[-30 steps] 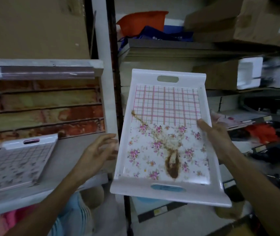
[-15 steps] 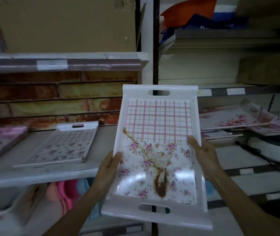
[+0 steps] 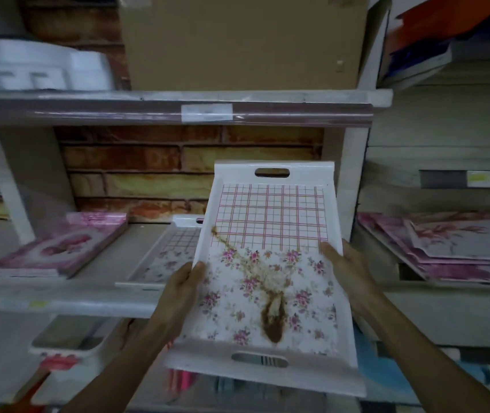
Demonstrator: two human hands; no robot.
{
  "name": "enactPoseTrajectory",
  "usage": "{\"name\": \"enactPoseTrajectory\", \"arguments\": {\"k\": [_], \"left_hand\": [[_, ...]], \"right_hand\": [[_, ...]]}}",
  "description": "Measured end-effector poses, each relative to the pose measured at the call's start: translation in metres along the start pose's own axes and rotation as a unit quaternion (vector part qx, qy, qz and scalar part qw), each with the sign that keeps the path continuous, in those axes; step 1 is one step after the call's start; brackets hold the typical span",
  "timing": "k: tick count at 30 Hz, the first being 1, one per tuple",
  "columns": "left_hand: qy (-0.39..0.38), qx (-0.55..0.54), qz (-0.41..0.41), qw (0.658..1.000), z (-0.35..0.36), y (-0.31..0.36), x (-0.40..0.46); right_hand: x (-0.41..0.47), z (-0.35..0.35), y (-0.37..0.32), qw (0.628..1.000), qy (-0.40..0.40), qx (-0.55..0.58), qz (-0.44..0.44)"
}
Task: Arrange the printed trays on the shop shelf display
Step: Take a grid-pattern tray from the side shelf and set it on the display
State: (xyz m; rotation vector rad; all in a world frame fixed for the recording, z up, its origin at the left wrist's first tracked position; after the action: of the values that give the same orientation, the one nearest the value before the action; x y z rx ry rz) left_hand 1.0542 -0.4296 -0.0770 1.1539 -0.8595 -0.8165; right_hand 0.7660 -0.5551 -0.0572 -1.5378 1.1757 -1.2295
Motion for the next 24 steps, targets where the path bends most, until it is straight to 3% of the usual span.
{"name": "enactPoseTrajectory", "arguments": {"k": [6, 13, 24], "left_hand": [[0.023, 0.015, 0.005, 1.000, -0.070, 0.016, 0.076], [0.045, 0.036, 0.012, 0.998, -0.136, 0.018, 0.161], [-0.024, 0.181, 0.001, 0.983, -0.188, -0.018, 0.223]], "right_hand": [[0.032, 0.096, -0.006, 0.998, -0.034, -0.046, -0.015], [0.059, 0.180, -0.007, 0.996, -0.022, -0.081, -0.018], [0.091, 0.251, 0.033, 0.983, -0.014, -0.183, 0.026]]}}
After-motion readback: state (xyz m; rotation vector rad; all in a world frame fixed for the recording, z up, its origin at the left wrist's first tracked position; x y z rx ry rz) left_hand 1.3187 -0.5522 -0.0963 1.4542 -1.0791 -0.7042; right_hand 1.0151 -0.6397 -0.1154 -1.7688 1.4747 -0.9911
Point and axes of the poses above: each hand's wrist, its own x-axis towards the middle knuckle, its own z-axis out of the palm, y = z × x, the point moved 6 cm from there along x, towards the middle knuckle, and after that the axes turned 15 degrees about -x, right-handed, at the moved point
